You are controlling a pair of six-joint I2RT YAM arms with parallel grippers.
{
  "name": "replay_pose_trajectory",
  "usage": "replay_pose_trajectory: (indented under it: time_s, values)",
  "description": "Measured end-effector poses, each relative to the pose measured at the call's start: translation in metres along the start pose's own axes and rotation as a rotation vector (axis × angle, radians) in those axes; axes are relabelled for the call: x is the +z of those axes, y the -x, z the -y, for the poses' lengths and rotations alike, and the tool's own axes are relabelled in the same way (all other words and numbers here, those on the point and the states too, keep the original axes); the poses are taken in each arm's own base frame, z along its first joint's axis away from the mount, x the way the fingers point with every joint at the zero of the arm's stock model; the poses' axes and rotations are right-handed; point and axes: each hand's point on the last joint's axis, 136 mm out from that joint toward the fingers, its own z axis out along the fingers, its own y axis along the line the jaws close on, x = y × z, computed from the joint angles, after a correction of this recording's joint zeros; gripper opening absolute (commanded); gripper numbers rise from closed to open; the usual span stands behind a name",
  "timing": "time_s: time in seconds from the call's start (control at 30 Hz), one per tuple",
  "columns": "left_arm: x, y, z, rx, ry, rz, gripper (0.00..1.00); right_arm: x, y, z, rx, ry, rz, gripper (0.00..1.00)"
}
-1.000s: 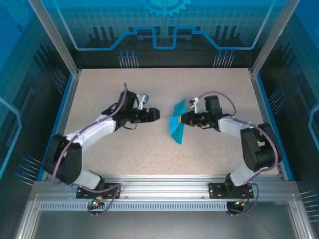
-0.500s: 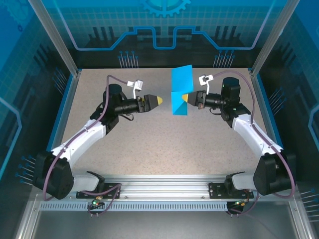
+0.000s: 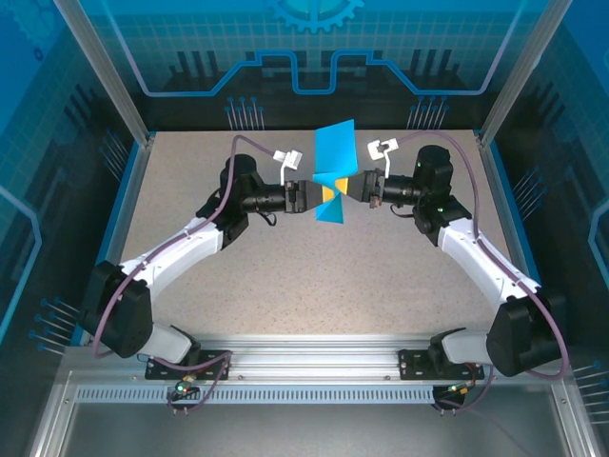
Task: Fold a paper plane with a square sheet of paper (fold left side to right side)
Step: Turn over the paper at the center of the table.
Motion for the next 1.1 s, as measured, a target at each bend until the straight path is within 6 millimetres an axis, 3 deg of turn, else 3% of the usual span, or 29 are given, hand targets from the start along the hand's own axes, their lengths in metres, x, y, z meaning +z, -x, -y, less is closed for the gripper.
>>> replay_pose_trajectory:
  time_s: [0.3, 0.43, 0.53, 0.77, 0.87, 0.97, 1.1]
  values:
    - [0.001, 0.002, 0.001, -0.002, -0.001, 0.014, 0.31, 0.000, -0.004, 0.005, 0.025, 0.000, 0.014, 0.09]
    - [0.001, 0.004, 0.000, -0.008, 0.011, 0.027, 0.17, 0.000, -0.007, 0.011, 0.042, -0.015, 0.018, 0.15]
    - [-0.001, 0.006, 0.001, -0.003, 0.018, 0.037, 0.10, -0.001, -0.010, 0.013, 0.055, -0.025, 0.022, 0.25]
    - [-0.007, 0.001, -0.008, 0.024, 0.110, 0.042, 0.09, -0.011, -0.014, 0.017, 0.052, -0.089, 0.032, 0.50]
    - [-0.008, -0.009, -0.022, 0.056, 0.235, 0.014, 0.08, -0.025, -0.019, 0.033, 0.061, -0.218, 0.039, 0.61]
    - [-0.008, -0.018, -0.032, 0.121, 0.394, -0.029, 0.05, -0.049, -0.023, 0.063, 0.091, -0.427, 0.048, 0.74]
    - [-0.016, -0.024, -0.043, 0.229, 0.648, -0.079, 0.04, -0.102, -0.044, 0.118, 0.201, -0.794, 0.037, 0.80]
